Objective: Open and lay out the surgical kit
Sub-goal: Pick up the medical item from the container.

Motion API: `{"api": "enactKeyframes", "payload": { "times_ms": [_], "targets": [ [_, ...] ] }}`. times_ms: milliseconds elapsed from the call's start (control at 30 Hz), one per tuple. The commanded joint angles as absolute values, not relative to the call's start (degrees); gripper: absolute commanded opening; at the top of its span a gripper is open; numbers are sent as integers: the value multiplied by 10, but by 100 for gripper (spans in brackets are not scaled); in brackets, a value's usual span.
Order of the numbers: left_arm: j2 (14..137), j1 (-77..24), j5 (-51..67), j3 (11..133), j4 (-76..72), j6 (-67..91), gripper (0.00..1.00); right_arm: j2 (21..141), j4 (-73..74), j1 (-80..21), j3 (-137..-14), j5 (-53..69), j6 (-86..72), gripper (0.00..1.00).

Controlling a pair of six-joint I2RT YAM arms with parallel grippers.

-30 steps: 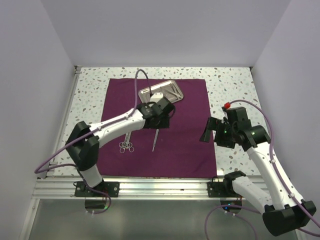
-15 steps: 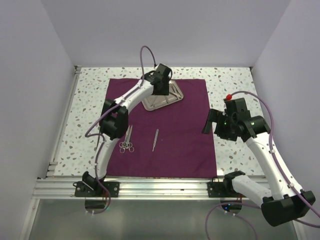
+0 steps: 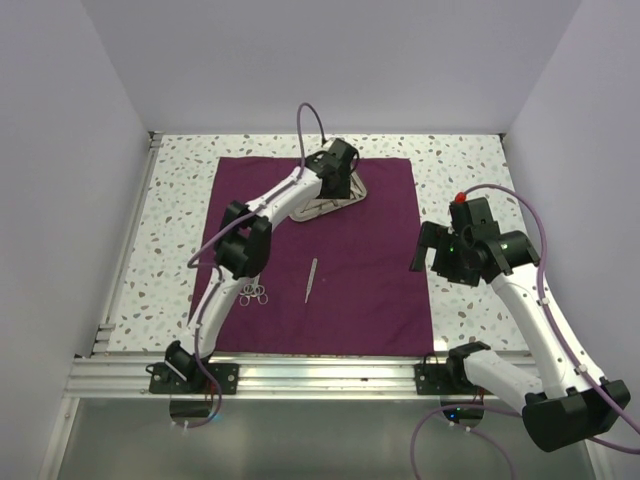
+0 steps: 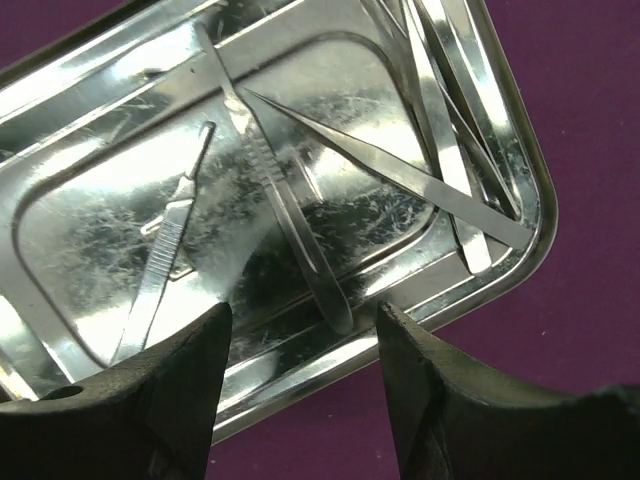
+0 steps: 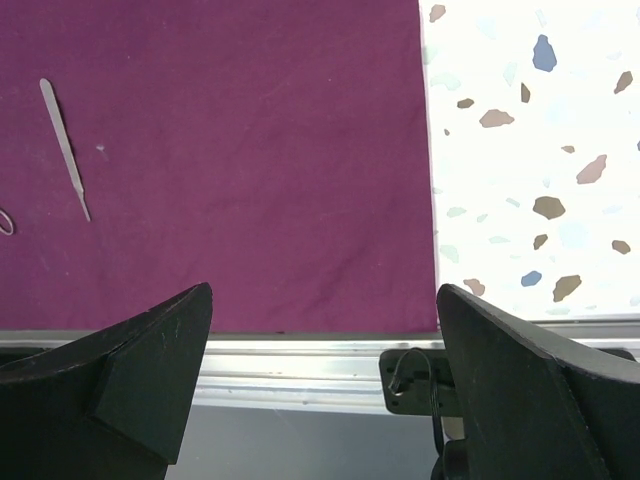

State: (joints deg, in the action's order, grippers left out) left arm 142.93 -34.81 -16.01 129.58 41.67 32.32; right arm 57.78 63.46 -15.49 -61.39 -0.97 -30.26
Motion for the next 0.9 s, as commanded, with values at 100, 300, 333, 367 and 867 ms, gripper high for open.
{"api": "enactKeyframes", "payload": {
  "times_ms": [100, 300, 333, 367, 867],
  "targets": [
    [1462, -381, -205, 1339, 443, 359, 63, 570, 644, -156, -615, -11, -283, 98],
    [1504, -380, -250, 1380, 471, 370, 62, 553, 653, -156, -605, -4, -265, 98],
    [1511, -380, -252, 1381, 472, 372, 62, 550, 655, -156, -605, -3, -260, 98],
    [1513, -376, -251, 1381, 473, 374, 62, 544, 655, -156, -606, -2, -258, 99],
    [1533, -374, -257, 1305, 535, 397, 34, 553, 648, -174, -624, -2, -224, 98]
  ]
}}
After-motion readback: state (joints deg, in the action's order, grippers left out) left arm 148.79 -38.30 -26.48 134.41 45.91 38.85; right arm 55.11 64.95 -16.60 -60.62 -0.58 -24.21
